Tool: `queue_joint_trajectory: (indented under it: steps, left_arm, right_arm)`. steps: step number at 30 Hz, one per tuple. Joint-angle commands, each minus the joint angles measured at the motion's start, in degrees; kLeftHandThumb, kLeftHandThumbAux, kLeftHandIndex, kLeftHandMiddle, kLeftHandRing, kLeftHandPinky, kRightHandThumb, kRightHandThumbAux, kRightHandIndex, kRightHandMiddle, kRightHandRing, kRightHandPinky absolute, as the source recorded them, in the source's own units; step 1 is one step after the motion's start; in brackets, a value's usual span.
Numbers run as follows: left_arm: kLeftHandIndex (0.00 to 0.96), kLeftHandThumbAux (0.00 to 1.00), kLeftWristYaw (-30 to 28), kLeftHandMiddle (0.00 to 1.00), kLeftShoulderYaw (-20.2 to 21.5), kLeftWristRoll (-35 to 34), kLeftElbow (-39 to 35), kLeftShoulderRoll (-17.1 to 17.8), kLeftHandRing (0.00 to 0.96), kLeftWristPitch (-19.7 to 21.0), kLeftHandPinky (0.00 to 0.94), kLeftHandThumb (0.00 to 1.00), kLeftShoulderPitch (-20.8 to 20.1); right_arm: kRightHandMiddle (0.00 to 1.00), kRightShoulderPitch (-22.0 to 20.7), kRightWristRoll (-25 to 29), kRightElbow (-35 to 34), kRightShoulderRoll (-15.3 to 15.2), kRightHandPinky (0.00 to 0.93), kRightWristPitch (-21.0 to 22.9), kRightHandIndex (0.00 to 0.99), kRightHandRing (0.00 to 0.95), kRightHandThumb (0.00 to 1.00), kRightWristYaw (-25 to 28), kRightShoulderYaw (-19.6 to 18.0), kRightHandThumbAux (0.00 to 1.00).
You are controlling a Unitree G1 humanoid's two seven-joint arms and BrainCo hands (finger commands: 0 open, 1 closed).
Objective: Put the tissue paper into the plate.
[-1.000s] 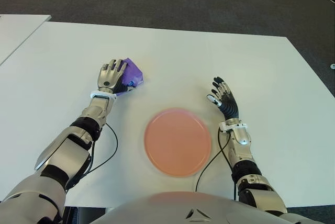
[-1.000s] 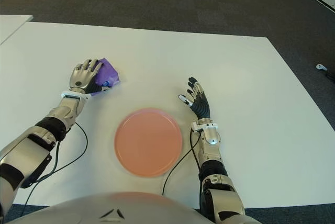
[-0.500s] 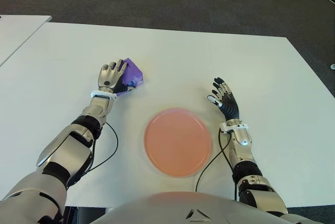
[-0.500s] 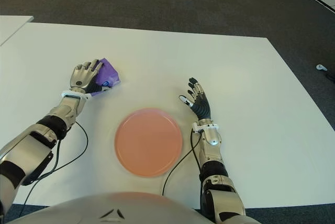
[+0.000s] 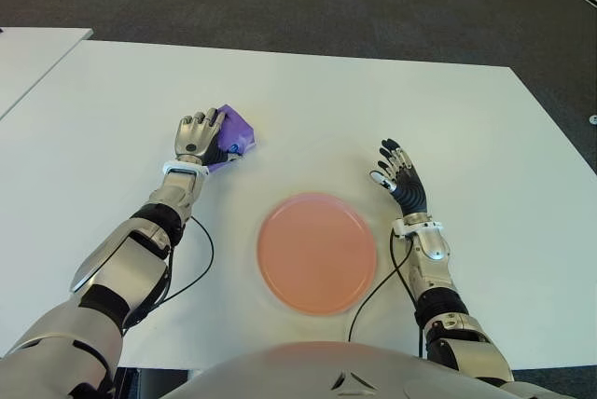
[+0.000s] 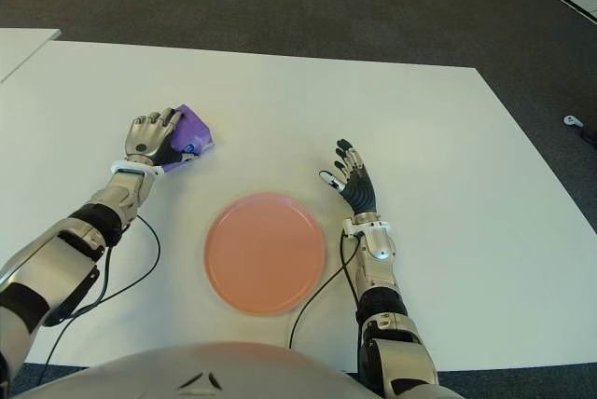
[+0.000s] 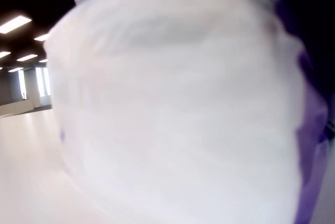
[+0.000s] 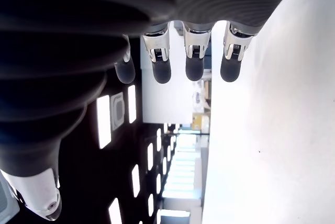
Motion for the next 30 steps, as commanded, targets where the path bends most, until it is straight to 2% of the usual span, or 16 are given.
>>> queue_joint_trajectory:
  steps: [1, 5, 10, 16, 30]
  left_arm:
    - [0.404, 0.679, 1.84, 0.605, -0.39, -2.23, 5.32, -2.51, 0.62, -4.82, 0.662, 0.683, 6.18]
    - [0.434, 0.692, 4.63, 0.721, 0.15, -3.59, 5.74, -2.18, 0.731, -8.79, 0.773, 0.725, 6.21]
    - [0.442, 0.696, 6.53, 0.794, 0.49, -4.66, 6.76, -2.1, 0.798, -11.87, 0.813, 0.742, 5.96]
    - [0.443, 0.697, 8.44, 0.831, 0.11, -4.59, 7.72, -2.26, 0.831, -12.96, 0.822, 0.748, 5.33]
    - [0.442, 0.698, 10.34, 0.848, -0.72, -4.19, 8.73, -2.39, 0.848, -13.58, 0.82, 0.749, 4.27]
  right_arm:
    - [0.008, 13.01, 0.17, 7.7, 1.0, 0.018, 2.98, 0.0, 0.0, 0.151, 0.17, -0.61, 0.644]
    - [0.008, 12.94, 0.18, 7.73, 0.98, 0.018, 3.03, 0.0, 0.0, 0.151, 0.16, -0.61, 0.644]
    - [0.008, 12.8, 0.19, 7.86, 0.97, 0.018, 3.08, 0.0, 0.0, 0.151, 0.12, -0.6, 0.644]
    - [0.008, 12.59, 0.16, 8.11, 1.0, 0.018, 3.1, 0.0, 0.0, 0.151, 0.03, -0.56, 0.644]
    - [0.008, 12.05, 0.1, 8.49, 1.03, 0.018, 3.3, 0.0, 0.0, 0.151, -0.19, -0.48, 0.644]
